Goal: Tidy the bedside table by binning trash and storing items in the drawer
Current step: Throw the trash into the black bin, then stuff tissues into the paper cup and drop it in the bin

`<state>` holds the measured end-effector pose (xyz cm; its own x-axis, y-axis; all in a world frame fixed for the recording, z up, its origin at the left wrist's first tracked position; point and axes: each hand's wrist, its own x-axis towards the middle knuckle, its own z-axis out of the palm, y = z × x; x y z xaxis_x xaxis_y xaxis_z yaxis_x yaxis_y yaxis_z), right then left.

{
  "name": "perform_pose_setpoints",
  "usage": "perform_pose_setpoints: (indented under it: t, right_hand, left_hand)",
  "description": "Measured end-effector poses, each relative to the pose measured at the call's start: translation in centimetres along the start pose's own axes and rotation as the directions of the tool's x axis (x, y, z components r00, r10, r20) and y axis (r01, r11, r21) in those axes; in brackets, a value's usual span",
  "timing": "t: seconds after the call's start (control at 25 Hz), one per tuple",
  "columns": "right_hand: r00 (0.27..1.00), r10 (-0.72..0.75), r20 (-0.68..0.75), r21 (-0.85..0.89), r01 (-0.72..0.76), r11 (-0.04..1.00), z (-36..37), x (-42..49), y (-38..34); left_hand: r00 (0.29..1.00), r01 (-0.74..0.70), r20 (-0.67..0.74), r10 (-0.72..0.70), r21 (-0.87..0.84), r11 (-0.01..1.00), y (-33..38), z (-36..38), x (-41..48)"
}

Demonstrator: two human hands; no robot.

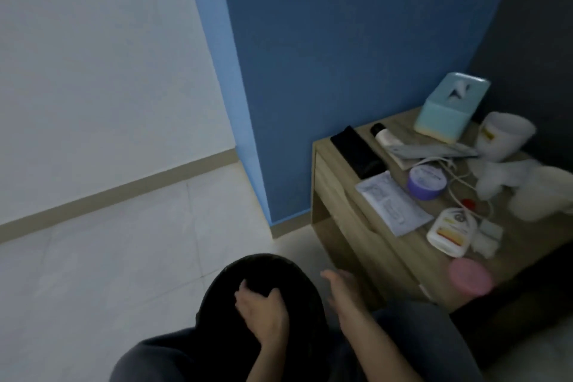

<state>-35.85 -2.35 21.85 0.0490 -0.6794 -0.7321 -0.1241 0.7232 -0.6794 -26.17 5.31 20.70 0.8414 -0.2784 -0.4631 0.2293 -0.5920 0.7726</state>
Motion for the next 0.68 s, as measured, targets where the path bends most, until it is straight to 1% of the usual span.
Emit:
perform_pose_setpoints:
  t: [0.04, 0.08, 0.16, 0.24, 0.32, 0.4, 0.48, 0.52, 0.56, 0.64, 0.68]
  right_hand:
    - [0.996, -0.085, 0.006, 0.027, 0.084, 0.996, -0.7, -0.6, -1.7]
    - [0.985, -0.171, 0.017, 0.060, 0.170, 0.984, -1.8, -1.3, -3.6]
    - [0.940, -0.340, 0.012, 0.099, 0.337, 0.936, -5.1, -2.7, -7.6]
    - [0.867, -0.486, -0.105, 0.111, 0.496, 0.861, -9.4, -3.4, -11.5]
    - [0.793, -0.532, -0.296, 0.104, 0.581, 0.808, -14.4, -3.3, -14.6]
    - [0.722, -0.533, -0.442, 0.068, 0.619, 0.782, -18.2, -3.1, -16.3]
    - [0.627, -0.548, -0.554, 0.000, 0.658, 0.753, -22.0, -3.0, -17.1]
    - [0.558, -0.562, -0.611, -0.054, 0.679, 0.733, -23.9, -2.9, -17.6]
    - [0.480, -0.580, -0.658, -0.131, 0.685, 0.716, -25.4, -2.7, -17.9]
    - [0.341, -0.623, -0.703, -0.334, 0.615, 0.714, -27.9, -1.7, -18.7]
    - [0.308, -0.653, -0.692, -0.423, 0.560, 0.712, -28.9, -0.9, -19.0]
  left_hand:
    - [0.990, -0.104, 0.094, 0.107, -0.036, 0.994, 2.4, 1.2, -1.0]
    - [0.961, -0.202, 0.178, 0.212, -0.073, 0.977, 4.7, 2.5, -2.2]
    - [0.864, -0.372, 0.313, 0.395, -0.131, 0.919, 9.4, 5.3, -4.9]
    - [0.735, -0.510, 0.421, 0.532, -0.175, 0.842, 14.3, 7.7, -7.9]
    - [0.583, -0.627, 0.519, 0.625, -0.201, 0.753, 18.2, 10.8, -10.9]
    - [0.471, -0.708, 0.577, 0.667, -0.205, 0.676, 20.6, 13.7, -12.7]
    - [0.371, -0.773, 0.615, 0.696, -0.209, 0.598, 22.3, 17.1, -14.3]
    - [0.316, -0.808, 0.634, 0.706, -0.210, 0.550, 22.9, 19.1, -15.0]
    - [0.277, -0.837, 0.658, 0.701, -0.194, 0.512, 23.3, 20.9, -15.5]
    - [0.249, -0.866, 0.712, 0.656, -0.140, 0.480, 24.1, 24.3, -16.2]
    - [0.236, -0.878, 0.738, 0.633, -0.117, 0.464, 24.3, 25.7, -16.6]
